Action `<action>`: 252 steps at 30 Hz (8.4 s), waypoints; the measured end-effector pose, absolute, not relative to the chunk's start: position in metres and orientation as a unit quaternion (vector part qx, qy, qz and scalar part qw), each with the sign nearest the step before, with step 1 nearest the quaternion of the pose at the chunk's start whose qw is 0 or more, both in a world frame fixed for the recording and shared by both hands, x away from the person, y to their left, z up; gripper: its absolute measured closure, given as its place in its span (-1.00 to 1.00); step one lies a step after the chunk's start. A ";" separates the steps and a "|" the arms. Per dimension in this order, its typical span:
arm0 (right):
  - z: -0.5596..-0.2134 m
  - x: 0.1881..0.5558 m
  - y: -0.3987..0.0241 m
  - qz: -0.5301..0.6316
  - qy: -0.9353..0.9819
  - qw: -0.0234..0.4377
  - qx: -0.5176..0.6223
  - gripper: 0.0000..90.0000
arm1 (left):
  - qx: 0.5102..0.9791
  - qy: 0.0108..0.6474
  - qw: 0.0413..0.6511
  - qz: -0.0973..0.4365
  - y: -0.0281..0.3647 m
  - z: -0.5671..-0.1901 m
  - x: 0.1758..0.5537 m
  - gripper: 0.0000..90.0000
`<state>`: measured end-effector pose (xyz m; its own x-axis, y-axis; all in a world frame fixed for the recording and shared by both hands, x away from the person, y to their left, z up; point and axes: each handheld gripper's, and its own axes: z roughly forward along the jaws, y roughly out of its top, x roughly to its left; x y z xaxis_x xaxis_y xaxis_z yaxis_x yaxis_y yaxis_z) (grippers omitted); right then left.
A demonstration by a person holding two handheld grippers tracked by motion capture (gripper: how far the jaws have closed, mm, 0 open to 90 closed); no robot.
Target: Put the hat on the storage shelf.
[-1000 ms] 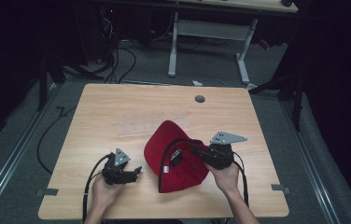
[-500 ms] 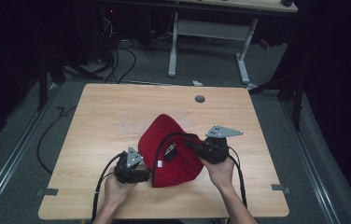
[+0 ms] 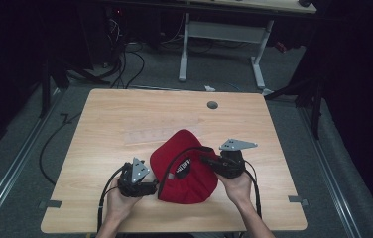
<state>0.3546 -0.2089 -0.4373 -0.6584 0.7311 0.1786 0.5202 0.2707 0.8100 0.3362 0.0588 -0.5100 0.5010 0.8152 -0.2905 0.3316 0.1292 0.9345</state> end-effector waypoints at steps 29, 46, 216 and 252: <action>-0.443 0.356 -0.206 0.443 0.802 0.048 0.397 0.89 | 0.677 0.385 0.584 0.229 0.045 -0.497 0.325 -0.33; -0.447 0.362 -0.205 0.468 0.792 0.038 0.390 0.83 | 0.686 0.378 0.581 0.220 0.055 -0.491 0.322 0.30; -0.531 0.364 -0.262 0.326 0.774 0.222 0.495 -0.22 | 0.504 0.590 0.608 0.167 0.146 -0.461 0.453 0.62; -0.531 0.364 -0.261 0.326 0.774 0.221 0.496 -0.22 | 0.506 0.585 0.609 0.172 0.158 -0.451 0.427 -0.09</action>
<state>0.3641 -0.2614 -0.5312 -0.4098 0.9120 -0.0184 0.6237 0.2948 0.7240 0.4274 0.1581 -0.4513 0.2554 0.8029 -0.5386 0.3828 0.4276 0.8189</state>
